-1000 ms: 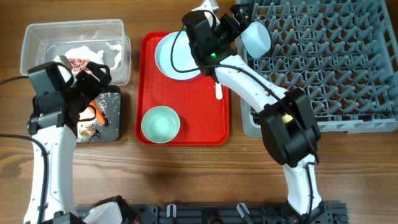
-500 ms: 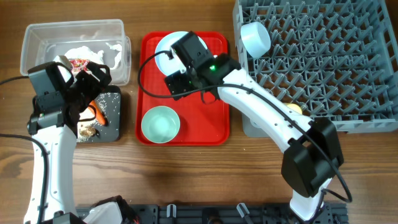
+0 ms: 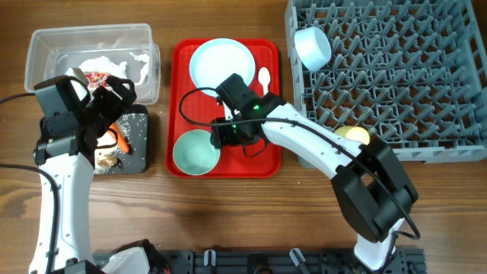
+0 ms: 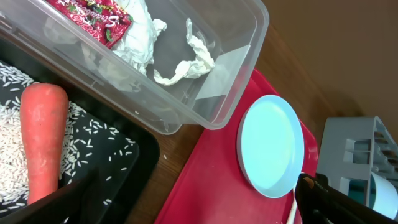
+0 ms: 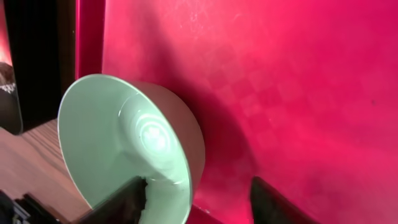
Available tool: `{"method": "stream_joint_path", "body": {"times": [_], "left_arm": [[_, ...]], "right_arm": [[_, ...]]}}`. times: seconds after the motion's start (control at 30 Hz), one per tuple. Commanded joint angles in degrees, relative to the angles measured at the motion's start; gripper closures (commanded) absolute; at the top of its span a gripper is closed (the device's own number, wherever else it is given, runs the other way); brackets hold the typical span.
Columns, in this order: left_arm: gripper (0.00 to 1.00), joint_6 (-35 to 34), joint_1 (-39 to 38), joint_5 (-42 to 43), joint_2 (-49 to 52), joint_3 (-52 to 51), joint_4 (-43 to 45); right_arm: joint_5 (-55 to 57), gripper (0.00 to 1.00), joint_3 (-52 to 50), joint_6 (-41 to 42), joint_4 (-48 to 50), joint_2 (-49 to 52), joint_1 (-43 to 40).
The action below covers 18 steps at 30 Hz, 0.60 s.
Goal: Sort waste into correct bins and load items into the dishwasher rack
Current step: 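Reach the right gripper to the green bowl and grasp its rim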
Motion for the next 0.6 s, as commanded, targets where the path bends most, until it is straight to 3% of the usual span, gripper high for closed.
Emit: {"method": "stream_joint_path", "body": {"times": [0.0,0.23,0.3,0.37,0.57], "left_arm": [[0.00,0.9,0.2,-0.3,-0.7,1.0,0.2],[0.00,0.9,0.2,-0.3,-0.7,1.0,0.2],[0.00,0.9,0.2,-0.3,-0.7,1.0,0.2],[0.00,0.9,0.2,-0.3,-0.7,1.0,0.2],[0.00,0.9,0.2,-0.3,-0.7,1.0,0.2]], "right_arm": [[-0.2,0.61,-0.1,3.7,0.1,1.3,1.3],[0.7,0.66,-0.1,5.7,0.5,2.8,1.6],[1.0,0.75,-0.1,6.3,0.5,2.8,1.6],[1.2,0.92,-0.1,7.0,0.6,3.3,1.6],[-0.3,0.92,-0.1,7.2,1.4,4.6,1.5]]}}
